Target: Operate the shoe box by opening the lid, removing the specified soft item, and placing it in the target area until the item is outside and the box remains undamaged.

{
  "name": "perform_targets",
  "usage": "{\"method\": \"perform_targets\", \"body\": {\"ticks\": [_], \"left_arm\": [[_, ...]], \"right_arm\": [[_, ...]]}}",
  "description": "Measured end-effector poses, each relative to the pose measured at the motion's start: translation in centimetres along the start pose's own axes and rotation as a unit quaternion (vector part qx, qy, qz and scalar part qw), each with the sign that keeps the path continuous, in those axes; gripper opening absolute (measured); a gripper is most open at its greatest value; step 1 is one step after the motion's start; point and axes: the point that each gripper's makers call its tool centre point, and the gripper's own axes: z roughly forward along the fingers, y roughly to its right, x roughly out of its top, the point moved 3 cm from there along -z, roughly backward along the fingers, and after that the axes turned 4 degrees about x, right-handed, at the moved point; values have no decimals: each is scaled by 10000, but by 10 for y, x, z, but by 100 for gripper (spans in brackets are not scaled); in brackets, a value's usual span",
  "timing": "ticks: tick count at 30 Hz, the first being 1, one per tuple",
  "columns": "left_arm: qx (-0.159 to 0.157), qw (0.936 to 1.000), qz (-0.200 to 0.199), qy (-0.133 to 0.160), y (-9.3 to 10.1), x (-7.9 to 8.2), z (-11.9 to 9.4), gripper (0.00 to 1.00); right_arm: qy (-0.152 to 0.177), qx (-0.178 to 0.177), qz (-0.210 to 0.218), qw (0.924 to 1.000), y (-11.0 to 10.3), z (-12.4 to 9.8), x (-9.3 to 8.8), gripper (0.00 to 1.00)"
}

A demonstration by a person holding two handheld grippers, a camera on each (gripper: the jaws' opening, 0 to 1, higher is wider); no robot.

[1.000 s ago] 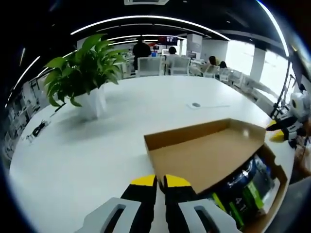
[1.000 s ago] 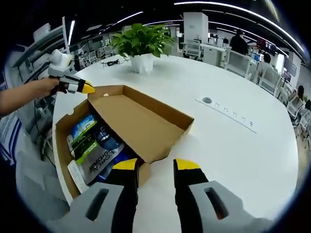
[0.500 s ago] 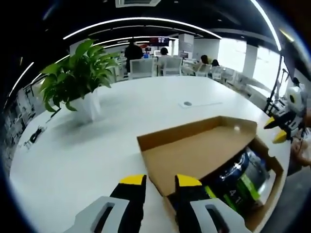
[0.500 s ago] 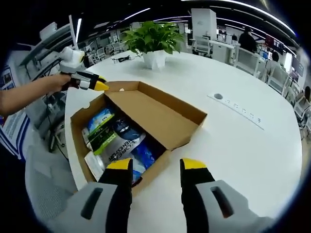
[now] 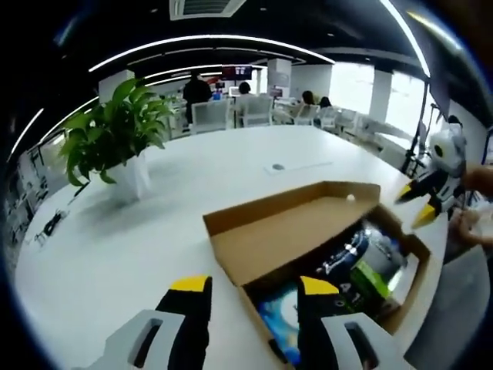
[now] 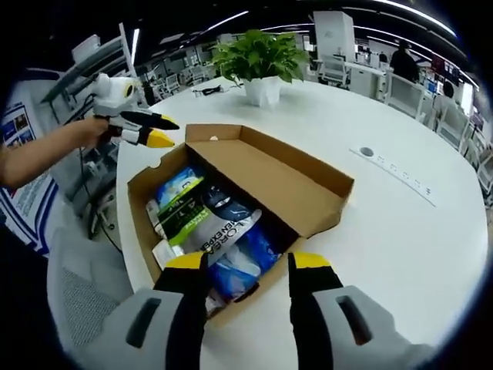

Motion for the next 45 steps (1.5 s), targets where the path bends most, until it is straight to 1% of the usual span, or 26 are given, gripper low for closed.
{"method": "perform_targets", "body": {"ticks": [3,4,5,6,9,12,15,16,19,22,26,30,34,37,40,41,42,43,45], "left_arm": [[-50,10000,35,68,3,-2,-3,46],[-84,9999,48,73,0,-5,-3,47],[-108,9999,64,79,2,-5,-4,47],[-137,9998,93,91,8,-5,-8,47],[-182,9997,116,92,8,-4,-7,47],[-229,9996,99,92,16,-7,-12,47],[-316,9994,102,97,29,-11,-16,47],[-336,9993,114,91,27,-12,-14,47],[-391,9991,137,61,33,-18,-17,47],[-432,9990,102,56,38,-22,-18,47],[-503,9987,71,26,45,-27,-18,46],[-557,9984,44,24,49,-31,-16,44],[-614,9981,9,-25,55,-35,-13,42],[-599,9981,-59,-154,62,-37,-8,39],[-583,9979,-130,-267,62,-43,-5,35],[-575,9977,-164,-306,62,-44,-3,35],[-551,9976,-220,-364,62,-46,0,34],[-543,9974,-245,-405,62,-48,1,33],[-526,9969,-284,-513,61,-53,6,31]], "right_arm": [[-44,45,23,10000,-2,4,-1,38],[-66,62,35,10000,-2,7,-2,37],[-79,73,45,9999,-2,9,-3,37],[-94,89,60,9999,-4,10,-3,37],[-120,86,67,9999,-6,14,-4,36],[-163,104,134,9997,-8,18,-5,34],[-165,151,152,9996,-11,23,-5,34],[-172,165,155,9996,-12,25,-5,34],[-203,199,160,9995,-11,33,-6,32],[-274,229,166,9992,-19,36,-6,32],[-422,268,189,9986,-23,42,-9,31],[-597,299,330,9972,-23,52,-13,30],[-687,293,434,9963,-22,61,-16,29],[-719,269,471,9959,-22,63,-18,26],[-733,299,532,9954,-23,66,-18,21],[-737,310,536,9954,-25,66,-18,19],[-750,264,522,9955,-25,67,-19,14],[-751,156,315,9966,-22,67,-18,12],[-735,156,370,9965,-23,67,-17,8]]}}
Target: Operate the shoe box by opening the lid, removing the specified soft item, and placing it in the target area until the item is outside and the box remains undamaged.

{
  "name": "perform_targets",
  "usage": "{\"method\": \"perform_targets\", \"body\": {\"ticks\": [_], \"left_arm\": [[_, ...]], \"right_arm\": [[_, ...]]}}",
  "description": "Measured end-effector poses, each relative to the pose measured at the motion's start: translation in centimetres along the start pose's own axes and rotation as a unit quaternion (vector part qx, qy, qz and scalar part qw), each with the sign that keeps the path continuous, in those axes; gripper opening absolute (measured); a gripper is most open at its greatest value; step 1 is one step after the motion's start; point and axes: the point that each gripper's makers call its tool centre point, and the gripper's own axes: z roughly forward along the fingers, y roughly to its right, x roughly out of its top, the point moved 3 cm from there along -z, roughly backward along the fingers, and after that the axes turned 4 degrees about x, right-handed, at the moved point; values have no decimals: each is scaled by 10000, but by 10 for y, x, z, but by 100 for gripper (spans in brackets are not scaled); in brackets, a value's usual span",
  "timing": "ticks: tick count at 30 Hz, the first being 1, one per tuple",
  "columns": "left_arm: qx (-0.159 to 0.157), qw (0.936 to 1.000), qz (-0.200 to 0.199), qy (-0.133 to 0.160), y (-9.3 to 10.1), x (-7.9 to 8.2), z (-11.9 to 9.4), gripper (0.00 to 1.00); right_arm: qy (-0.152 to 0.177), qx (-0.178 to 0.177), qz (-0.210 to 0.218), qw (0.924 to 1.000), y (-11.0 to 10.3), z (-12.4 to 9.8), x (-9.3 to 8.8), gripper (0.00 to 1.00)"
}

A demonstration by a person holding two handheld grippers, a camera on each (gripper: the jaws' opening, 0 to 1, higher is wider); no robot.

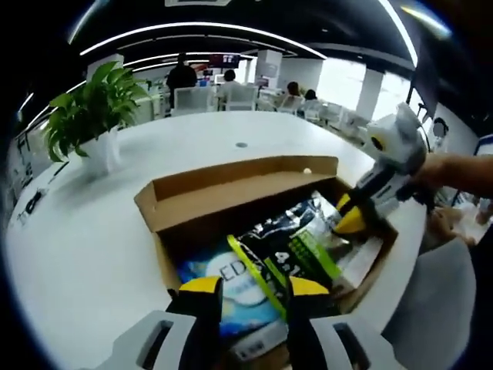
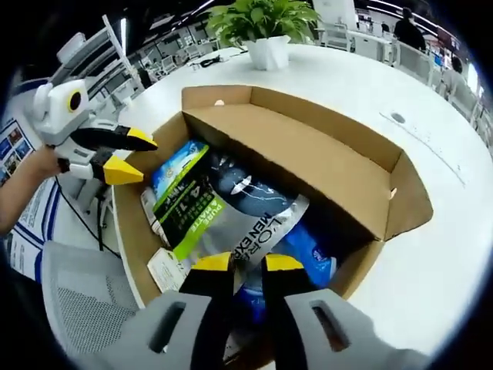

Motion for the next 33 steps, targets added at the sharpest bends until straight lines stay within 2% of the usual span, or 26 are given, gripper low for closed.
{"method": "perform_targets", "body": {"ticks": [6,7,17,23,27,33], "left_arm": [[-54,9999,22,-134,7,-3,11,29],[-49,9999,24,-162,10,0,12,28],[-110,9993,-147,-315,14,-1,30,25],[-202,9987,-383,-284,13,0,36,24],[-296,9971,-646,-255,11,0,40,19],[-416,9946,-922,-226,11,-1,44,14]], "right_arm": [[40,-22,71,10000,1,1,1,3],[36,-29,48,10000,1,2,1,2],[-48,-184,-522,9985,1,8,0,0],[-65,-205,-727,9971,2,8,-1,0],[-66,-210,-832,9963,4,10,-1,0],[-36,-228,-809,9965,2,8,-1,0]]}}
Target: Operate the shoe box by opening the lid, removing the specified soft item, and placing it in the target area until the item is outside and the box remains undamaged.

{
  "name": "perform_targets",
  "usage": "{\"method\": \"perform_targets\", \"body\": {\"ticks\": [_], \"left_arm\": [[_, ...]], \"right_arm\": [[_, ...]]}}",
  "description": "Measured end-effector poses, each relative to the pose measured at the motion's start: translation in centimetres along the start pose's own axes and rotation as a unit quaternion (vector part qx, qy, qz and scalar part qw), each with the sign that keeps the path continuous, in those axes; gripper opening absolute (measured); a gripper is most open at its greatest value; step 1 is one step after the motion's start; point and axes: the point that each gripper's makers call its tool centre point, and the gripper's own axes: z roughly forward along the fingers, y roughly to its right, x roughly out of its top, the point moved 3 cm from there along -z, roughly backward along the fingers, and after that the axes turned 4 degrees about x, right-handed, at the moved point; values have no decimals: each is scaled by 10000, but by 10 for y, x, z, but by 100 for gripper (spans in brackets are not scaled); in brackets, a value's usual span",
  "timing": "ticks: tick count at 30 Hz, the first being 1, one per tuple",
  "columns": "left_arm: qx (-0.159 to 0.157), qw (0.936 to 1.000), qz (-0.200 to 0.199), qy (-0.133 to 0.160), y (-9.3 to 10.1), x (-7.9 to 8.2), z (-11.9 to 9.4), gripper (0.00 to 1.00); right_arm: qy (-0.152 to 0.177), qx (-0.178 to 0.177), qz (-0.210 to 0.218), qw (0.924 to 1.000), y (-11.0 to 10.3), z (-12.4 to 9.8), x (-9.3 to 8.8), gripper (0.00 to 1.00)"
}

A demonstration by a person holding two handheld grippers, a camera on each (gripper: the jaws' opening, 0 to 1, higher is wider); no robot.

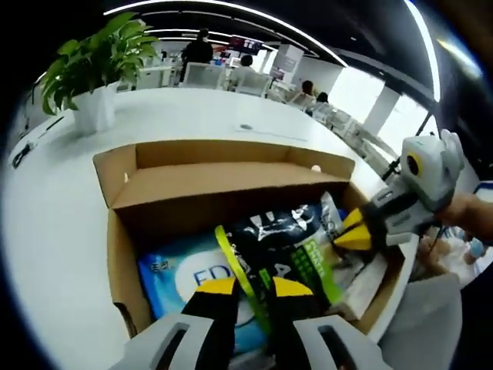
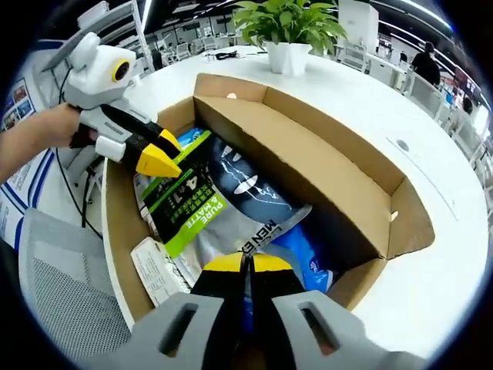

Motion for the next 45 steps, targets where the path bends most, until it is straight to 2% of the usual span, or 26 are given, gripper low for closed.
{"method": "perform_targets", "body": {"ticks": [4,7,23,37,45], "left_arm": [[39,10000,16,20,-2,1,1,6],[38,10000,1,37,-2,2,1,4],[124,9996,228,57,6,7,-4,1],[201,9985,475,178,17,26,-20,0],[228,9977,603,198,30,41,-29,0]], "right_arm": [[48,-5,106,9999,0,0,0,0],[85,-11,161,9998,0,-1,0,0],[313,-9,728,9969,-3,-18,7,0],[574,15,891,9944,-5,-37,20,0],[729,0,950,9928,-3,-53,25,0]]}}
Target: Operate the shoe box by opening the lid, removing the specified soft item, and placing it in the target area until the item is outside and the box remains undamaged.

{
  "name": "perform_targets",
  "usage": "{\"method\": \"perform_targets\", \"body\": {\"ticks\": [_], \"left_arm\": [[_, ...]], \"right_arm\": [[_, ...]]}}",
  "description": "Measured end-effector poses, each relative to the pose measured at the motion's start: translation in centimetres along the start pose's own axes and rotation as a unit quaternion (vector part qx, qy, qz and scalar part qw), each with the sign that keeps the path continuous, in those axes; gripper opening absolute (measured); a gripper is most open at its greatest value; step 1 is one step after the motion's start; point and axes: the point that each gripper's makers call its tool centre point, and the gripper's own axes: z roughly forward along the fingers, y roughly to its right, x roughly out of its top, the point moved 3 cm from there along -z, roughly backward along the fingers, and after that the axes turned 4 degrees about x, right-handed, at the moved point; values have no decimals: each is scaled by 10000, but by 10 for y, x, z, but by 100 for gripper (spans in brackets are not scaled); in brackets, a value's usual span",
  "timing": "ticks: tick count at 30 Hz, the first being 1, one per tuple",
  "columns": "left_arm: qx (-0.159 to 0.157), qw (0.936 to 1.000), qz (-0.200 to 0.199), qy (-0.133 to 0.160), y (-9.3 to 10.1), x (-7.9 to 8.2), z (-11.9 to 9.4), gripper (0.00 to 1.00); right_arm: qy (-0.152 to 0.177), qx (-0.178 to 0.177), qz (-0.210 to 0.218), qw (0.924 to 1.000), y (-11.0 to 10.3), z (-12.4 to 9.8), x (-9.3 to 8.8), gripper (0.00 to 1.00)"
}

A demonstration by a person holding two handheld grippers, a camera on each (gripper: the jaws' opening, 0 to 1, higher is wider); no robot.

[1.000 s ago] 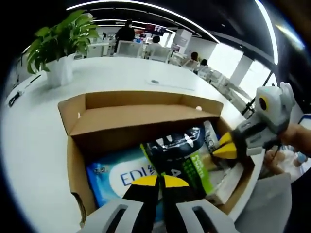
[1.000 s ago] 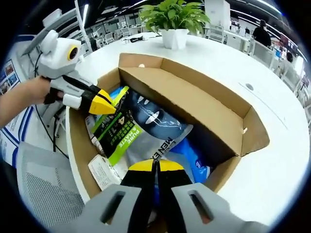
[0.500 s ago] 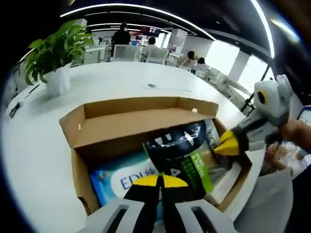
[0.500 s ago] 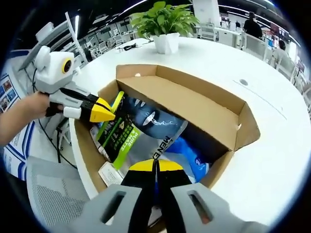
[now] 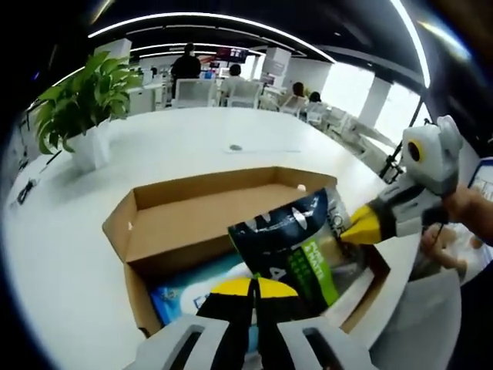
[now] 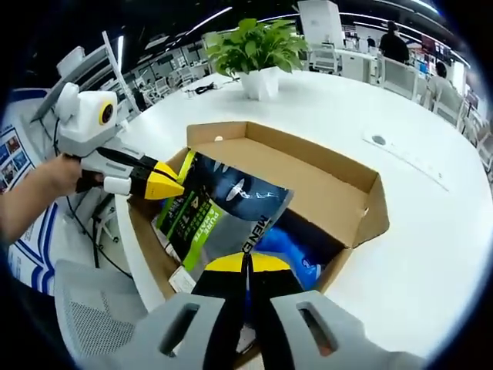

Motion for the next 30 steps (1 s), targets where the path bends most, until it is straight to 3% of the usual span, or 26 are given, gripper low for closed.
{"method": "perform_targets", "body": {"ticks": [19,30], "left_arm": [[-228,9995,229,18,30,25,12,0],[-437,9985,327,11,62,36,24,0]], "right_arm": [[103,-122,210,9997,20,-42,-1,0],[84,-282,343,9990,39,-66,-13,0]]}}
